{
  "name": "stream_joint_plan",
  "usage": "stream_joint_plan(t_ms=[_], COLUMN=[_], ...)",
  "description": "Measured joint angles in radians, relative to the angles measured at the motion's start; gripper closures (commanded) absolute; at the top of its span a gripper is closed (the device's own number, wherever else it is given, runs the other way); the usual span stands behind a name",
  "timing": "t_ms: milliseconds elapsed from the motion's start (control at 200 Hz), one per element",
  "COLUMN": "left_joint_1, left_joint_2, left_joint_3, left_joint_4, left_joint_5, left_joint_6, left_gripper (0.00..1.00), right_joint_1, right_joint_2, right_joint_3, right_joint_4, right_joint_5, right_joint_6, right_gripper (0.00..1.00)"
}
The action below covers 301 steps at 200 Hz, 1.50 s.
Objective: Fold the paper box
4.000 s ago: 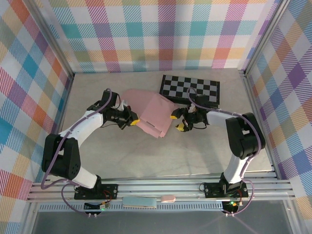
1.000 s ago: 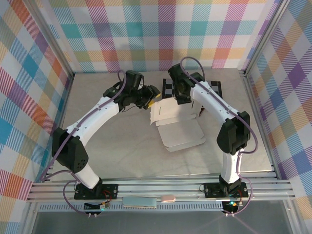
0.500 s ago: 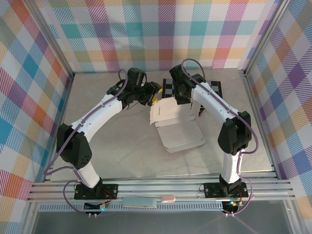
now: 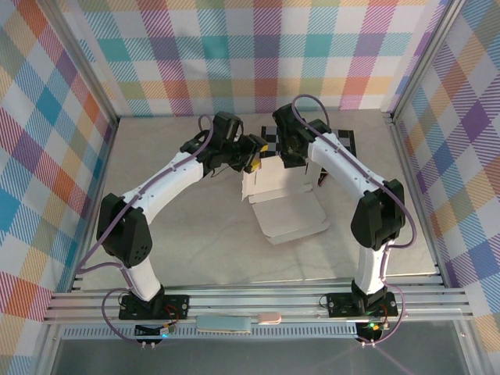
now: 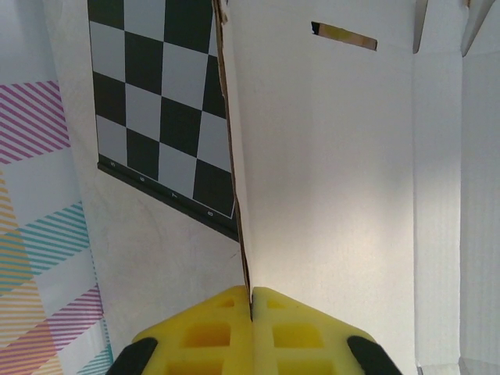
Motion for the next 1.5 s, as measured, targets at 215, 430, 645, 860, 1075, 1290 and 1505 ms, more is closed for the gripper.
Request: stream_joint_plan(t_ms=[215, 430, 645, 860, 1075, 1290, 1505], left_joint_1=[-0.008, -0.002, 0.027, 0.041, 0.039, 0.029, -0.008], left_joint_2=[0.017, 0.013, -0.109, -0.275, -0.2, -0.121, -0.055], left_joint_3=[0.005, 0.004, -0.026, -0.132, -0.182, -0.184, -0.169], left_joint_4=[0.031, 0.021, -0.118, -0.228, -0.232, -0.171, -0.117], left_joint_5=[0.002, 0.005, -0.014, -0.084, -0.093, -0.1, -0.1], left_joint_6=[-0.017, 0.035, 0.286, 0.596, 0.832, 0.984, 1.101], left_gripper=[0.55, 0.44, 0.44, 0.44, 0.43, 0.47, 0.66], right_joint_1=[-0.004, -0.009, -0.02, -0.026, -0.027, -0.027, -0.037], right_joint_2=[-0.024, -0.052, -0.083, -0.089, -0.089, -0.094, -0.112], right_joint_3=[-0.023, -0.069, -0.1, -0.1, -0.1, -0.101, -0.13], right_joint_4=[0.013, 0.034, 0.034, 0.035, 0.034, 0.034, 0.035], right_joint_5=[-0.007, -0.006, -0.006, -0.007, -0.007, -0.007, -0.016], right_joint_6=[0.023, 0.037, 0.042, 0.045, 0.045, 0.045, 0.044], right_gripper=[1.0, 1.0, 1.0, 1.0, 1.0, 1.0, 1.0])
